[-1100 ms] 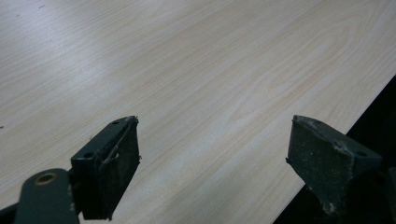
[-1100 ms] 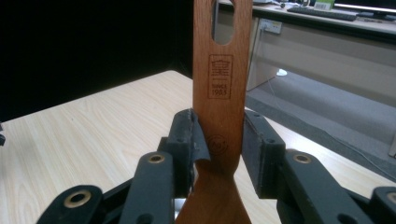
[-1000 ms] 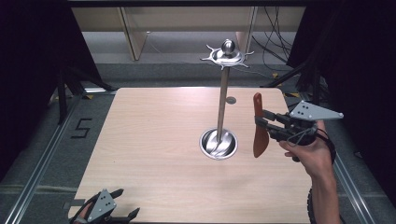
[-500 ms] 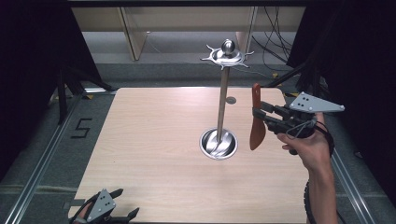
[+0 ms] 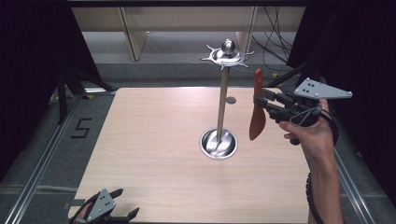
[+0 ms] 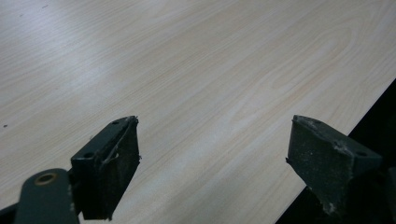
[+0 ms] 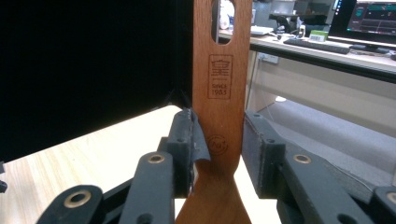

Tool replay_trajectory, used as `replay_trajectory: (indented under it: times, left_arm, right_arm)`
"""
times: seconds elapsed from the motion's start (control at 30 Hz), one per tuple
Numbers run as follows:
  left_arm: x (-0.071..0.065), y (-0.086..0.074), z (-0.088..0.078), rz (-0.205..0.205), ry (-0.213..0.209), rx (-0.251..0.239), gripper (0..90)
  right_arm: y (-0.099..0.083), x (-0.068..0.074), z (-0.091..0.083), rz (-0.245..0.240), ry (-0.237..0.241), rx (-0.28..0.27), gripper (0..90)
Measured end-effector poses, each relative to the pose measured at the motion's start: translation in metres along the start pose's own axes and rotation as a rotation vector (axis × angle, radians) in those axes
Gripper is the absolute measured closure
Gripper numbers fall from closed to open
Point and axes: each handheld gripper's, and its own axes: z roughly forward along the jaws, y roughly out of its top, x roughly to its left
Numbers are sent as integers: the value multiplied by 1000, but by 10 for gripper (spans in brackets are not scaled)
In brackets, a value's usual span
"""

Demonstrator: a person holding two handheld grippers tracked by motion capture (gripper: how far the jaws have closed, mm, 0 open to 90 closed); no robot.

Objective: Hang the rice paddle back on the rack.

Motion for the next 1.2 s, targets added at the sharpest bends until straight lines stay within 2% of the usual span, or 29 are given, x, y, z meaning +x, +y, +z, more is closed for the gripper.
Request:
replay_trajectory:
  times: [0.03, 0.07, 0.1, 0.23, 0.27, 0.3, 0.33, 0.37, 0.43, 0.53, 0.67, 0.8, 0.87, 0.97, 1.03, 1.17, 1.2]
  left_arm:
    - [0, 0, 0, 3, -2, 2, 161]
    - [0, 0, 0, 3, -2, 2, 161]
    - [1, 1, 0, 30, 1, 0, 161]
    - [1, 1, 0, 28, 1, -1, 161]
    - [1, 0, 0, 1, -5, 9, 161]
    - [0, 0, 0, 3, 0, 0, 161]
    - [2, 1, 0, 33, 1, 0, 161]
    - [1, 1, 0, 30, 0, 0, 161]
    - [2, 1, -1, 30, -3, 6, 161]
    - [1, 1, -1, 31, 0, -3, 161]
    - [3, 1, -2, 49, 6, 12, 161]
    - [2, 1, -1, 35, 2, 2, 161]
    - [2, 1, -1, 48, 4, 10, 161]
    - [2, 1, -2, 47, 7, 11, 161]
    - [3, 1, -1, 50, 5, 13, 161]
    - [2, 1, -2, 49, 7, 12, 161]
    - [1, 1, -1, 33, 1, -3, 161]
  right_arm:
    - [3, 1, 1, 18, 15, -6, 670]
    - [5, -1, 2, -2, 6, -7, 670]
    - [6, 1, 2, 23, 16, -5, 670]
    - [13, 0, 5, -4, 10, -1, 670]
    - [14, 0, 7, 3, 8, -3, 670]
    - [15, 0, 8, -1, 11, 2, 670]
    - [16, 0, 9, 0, 14, 5, 670]
    - [16, 2, 10, 16, 20, 4, 670]
    - [18, 1, 12, -1, 13, 8, 670]
    - [19, 2, 15, 9, 23, 15, 670]
    - [21, 2, 19, -1, 12, 26, 670]
    - [22, 1, 22, -3, 19, 37, 670]
    - [22, 1, 23, 4, 19, 45, 670]
    - [21, 1, 26, 23, 21, 46, 670]
    - [21, -1, 28, 6, 22, 50, 670]
    - [21, -1, 30, 23, 23, 44, 670]
    - [21, -1, 31, 18, 19, 44, 670]
